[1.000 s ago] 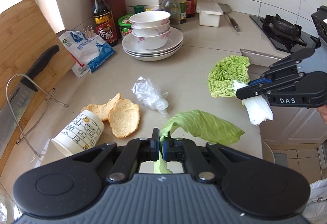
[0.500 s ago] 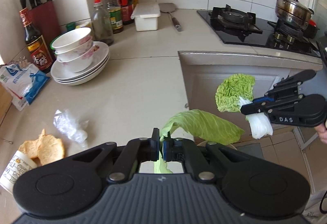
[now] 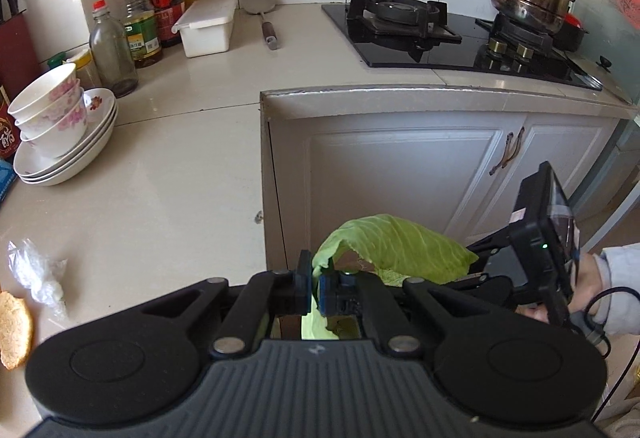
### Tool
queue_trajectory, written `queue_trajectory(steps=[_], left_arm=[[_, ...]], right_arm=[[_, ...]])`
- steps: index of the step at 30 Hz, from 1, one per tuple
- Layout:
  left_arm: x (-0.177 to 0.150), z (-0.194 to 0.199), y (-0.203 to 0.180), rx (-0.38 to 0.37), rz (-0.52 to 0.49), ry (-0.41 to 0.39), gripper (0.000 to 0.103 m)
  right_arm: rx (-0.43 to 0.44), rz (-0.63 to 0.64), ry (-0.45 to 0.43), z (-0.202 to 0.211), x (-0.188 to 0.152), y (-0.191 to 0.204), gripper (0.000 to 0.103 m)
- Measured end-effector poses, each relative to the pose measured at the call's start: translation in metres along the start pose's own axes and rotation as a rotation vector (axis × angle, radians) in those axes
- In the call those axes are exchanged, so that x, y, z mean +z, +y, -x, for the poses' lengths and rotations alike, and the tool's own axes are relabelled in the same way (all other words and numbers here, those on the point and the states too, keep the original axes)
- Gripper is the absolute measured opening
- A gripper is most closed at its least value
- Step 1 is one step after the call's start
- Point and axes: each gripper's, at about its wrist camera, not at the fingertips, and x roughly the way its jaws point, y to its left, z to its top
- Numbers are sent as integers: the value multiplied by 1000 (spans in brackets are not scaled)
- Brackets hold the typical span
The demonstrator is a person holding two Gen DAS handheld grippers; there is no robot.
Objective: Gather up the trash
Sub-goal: 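Carry both leaves down to the white bucket, then open the right gripper over the bucket while the left releases its cabbage leaf inside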
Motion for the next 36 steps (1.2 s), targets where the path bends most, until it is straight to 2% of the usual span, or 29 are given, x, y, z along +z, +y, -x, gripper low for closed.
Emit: queue_trajectory(steps=[8,9,11,13,18,25,36], left_arm=[[1,-14,-6,23,-17,14,1],[1,-15,-7,27,-19,15,1],[1,-19,-7,34,-20,20,1],[1,-22,-8,36,-18,28,1],[1,-33,-10,33,-16,46,1],[5,-49,-22,9,-21,59,1],[9,-95,-58,-32,-37,85,1]], right_arm=[[29,-50,78,-64,-10,0,7],[35,-55,81,-70,-12,0,12],[33,-57,84,-81,-15,0,36],[40,-78,78,-88,-17,-1,82],[55,-101,71,-97,-20,-4,103],[64,-123,45,-91,-24,-11,103],[-17,-127,-3,-55,-47,-36,103]])
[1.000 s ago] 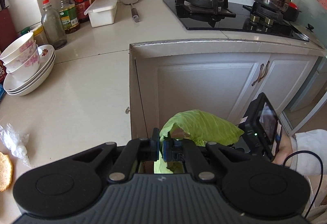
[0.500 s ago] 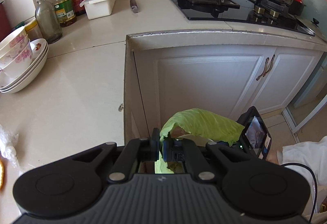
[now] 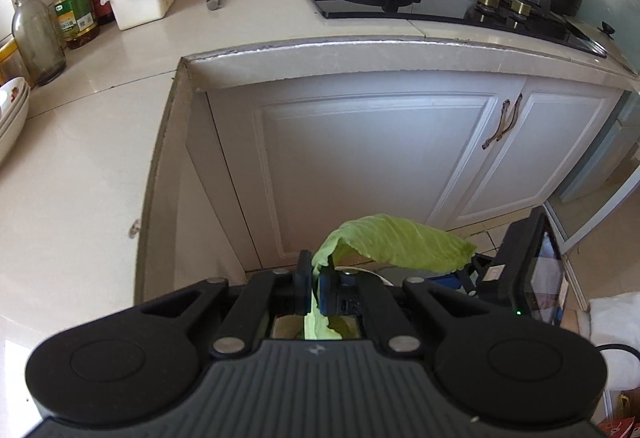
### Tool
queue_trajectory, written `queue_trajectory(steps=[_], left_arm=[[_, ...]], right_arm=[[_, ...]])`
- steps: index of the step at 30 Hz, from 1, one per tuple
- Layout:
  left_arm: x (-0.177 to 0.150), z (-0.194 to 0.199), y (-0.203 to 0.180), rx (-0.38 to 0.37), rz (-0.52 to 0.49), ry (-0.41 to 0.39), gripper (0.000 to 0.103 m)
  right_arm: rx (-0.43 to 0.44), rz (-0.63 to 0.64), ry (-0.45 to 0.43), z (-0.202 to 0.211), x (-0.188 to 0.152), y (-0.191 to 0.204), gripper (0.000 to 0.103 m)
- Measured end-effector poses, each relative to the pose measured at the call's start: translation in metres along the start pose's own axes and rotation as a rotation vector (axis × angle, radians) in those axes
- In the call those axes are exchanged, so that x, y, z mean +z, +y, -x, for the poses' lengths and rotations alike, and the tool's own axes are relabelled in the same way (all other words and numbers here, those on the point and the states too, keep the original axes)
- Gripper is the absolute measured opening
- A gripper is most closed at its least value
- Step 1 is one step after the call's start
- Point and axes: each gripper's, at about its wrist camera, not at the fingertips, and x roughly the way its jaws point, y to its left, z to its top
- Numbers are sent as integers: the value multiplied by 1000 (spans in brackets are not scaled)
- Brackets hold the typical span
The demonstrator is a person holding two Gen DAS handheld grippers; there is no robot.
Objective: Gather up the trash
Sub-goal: 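Open the right gripper over the bucket while the left releases its cabbage leaf inside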
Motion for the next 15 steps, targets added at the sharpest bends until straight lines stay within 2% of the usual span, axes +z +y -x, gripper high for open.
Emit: queue_trajectory(steps=[6,15], left_arm=[[-6,-43,-19,-24,4,67,1],[-30,-119,-37,15,18,199,1]], right_arm=[[-15,-11,-30,20,-17,-18,103],[-60,-46,-82,48,-36,-38,103]])
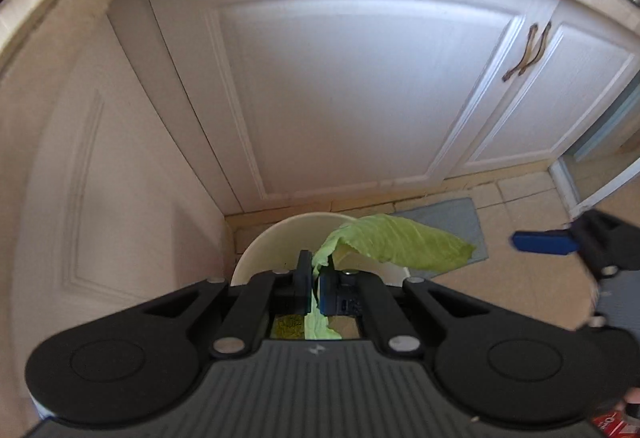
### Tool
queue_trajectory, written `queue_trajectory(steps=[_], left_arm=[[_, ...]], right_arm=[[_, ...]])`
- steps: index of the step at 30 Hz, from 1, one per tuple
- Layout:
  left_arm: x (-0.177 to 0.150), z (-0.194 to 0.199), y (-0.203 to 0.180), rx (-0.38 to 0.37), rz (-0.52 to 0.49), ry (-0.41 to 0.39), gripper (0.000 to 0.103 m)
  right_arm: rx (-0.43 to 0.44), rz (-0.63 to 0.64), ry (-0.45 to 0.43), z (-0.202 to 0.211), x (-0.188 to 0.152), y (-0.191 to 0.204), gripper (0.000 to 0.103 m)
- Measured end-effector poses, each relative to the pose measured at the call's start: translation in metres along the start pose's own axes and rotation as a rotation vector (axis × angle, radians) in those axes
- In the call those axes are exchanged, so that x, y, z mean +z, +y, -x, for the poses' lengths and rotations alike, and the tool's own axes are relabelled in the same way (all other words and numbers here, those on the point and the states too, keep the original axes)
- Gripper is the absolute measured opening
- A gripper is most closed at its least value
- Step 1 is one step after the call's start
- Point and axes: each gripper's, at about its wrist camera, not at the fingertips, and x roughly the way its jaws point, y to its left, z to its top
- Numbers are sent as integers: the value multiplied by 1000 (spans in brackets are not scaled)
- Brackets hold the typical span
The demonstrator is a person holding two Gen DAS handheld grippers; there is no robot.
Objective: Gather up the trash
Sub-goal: 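Open the right gripper over the bucket while the left releases its cabbage leaf inside, then move both grippers back over the counter toward the paper cup and bread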
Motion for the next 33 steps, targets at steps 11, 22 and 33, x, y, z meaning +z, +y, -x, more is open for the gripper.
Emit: queue_trajectory(steps=[11,22,33], left_arm=[[-13,-76,-12,90,8,83,72],[-12,-59,-20,112,15,-11,88],[-4,48,-6,70,91,-175,91]], right_arm=[[-19,-62,-49,32,-10,-15,103],[-105,34,-59,53,8,2,103],[-181,152,-107,96,37,23,103]])
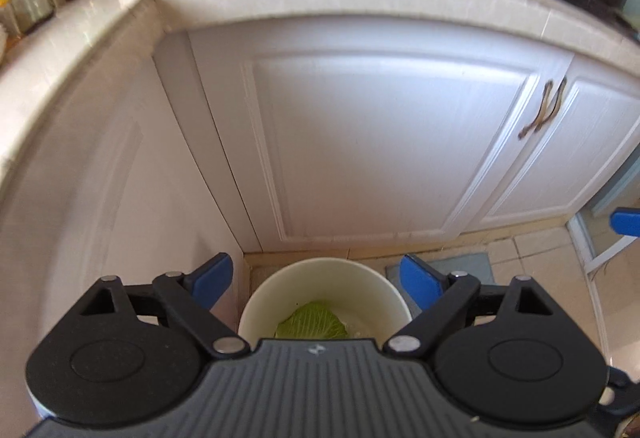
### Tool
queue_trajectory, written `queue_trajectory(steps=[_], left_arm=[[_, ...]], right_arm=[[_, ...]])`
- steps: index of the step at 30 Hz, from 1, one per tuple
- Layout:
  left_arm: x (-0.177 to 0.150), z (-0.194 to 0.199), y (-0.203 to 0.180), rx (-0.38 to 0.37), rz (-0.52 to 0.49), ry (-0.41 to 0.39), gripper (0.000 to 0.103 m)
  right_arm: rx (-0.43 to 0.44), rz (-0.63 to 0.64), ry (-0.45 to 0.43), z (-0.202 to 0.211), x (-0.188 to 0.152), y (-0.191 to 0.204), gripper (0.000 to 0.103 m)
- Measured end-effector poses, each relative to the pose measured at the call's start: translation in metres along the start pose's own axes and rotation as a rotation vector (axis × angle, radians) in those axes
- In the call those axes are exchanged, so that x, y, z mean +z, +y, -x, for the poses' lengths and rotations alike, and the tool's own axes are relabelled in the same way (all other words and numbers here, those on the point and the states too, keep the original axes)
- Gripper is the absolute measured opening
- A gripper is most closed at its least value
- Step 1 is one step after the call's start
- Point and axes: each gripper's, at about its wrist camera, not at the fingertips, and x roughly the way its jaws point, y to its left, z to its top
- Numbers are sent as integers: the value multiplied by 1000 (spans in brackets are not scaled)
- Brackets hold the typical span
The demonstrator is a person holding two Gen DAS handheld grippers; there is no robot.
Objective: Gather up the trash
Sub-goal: 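Move both grippers back over the counter toward the paper cup and bread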
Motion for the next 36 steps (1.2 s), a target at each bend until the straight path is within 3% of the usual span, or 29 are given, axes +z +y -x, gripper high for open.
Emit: queue_trajectory(steps=[8,18,25,31,36], left_arm=[[15,80,34,35,12,-46,92],[-5,158,104,146,65,-75,93],[-25,191,162,279,111,-76,93],[-44,208,207,369,163,-61,93],[-54,218,240,441,150,-53,93]], right_arm=[[67,61,-53,35,42,14,103],[222,186,-140,56,111,59,103],[400,251,-160,50,160,114,103],[499,344,-154,38,187,169,103],[554,414,-137,28,200,209,103]])
